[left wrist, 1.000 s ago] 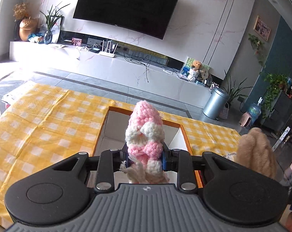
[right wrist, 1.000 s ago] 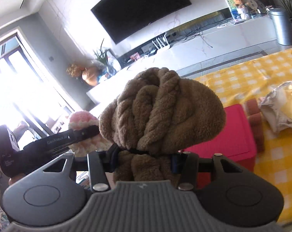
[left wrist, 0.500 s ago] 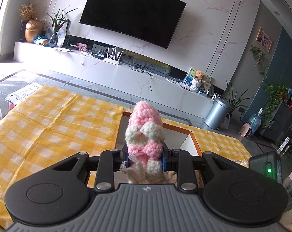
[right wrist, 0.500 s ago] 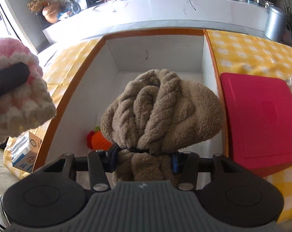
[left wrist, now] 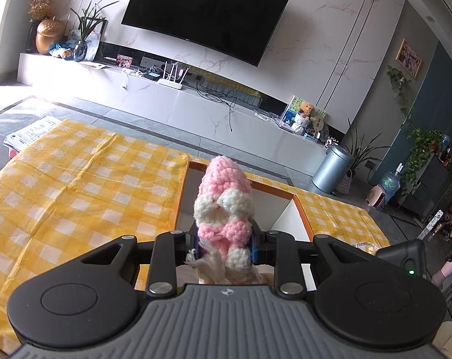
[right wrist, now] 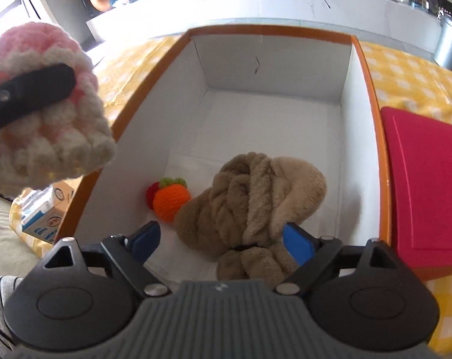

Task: Organize soft objects
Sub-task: 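Carry both items over the cardboard box while the right gripper opens to drop the towel, then lower the pink-white toy into the cardboard box and open the left gripper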

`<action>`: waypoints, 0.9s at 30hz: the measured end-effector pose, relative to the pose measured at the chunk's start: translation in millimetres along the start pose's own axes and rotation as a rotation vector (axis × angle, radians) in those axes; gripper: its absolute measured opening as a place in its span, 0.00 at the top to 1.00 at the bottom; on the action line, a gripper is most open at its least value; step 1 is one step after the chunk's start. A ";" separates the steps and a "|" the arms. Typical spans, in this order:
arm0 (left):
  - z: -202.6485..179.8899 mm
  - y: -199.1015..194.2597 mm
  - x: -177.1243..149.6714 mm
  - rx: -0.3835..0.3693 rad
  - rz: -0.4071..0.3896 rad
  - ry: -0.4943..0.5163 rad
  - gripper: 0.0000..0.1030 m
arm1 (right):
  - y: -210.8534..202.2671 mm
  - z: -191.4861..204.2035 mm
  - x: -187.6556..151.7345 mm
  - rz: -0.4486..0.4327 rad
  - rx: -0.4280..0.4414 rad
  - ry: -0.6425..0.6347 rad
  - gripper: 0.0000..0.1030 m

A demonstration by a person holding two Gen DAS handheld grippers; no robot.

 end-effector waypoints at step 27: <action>-51.8 98.4 -43.4 -0.222 0.390 0.047 0.69 | -123.6 -115.1 -67.7 -0.439 -0.119 0.257 0.05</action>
Point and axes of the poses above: each gripper's, at about its wrist camera, not at the fingertips, and y roughly the way its jaws point, z to its left, x to its top, the point moved 2 cm from there along y, roughly the way its jaws point, and after that the axes turned 8 degrees about z, right-handed, at the moved point
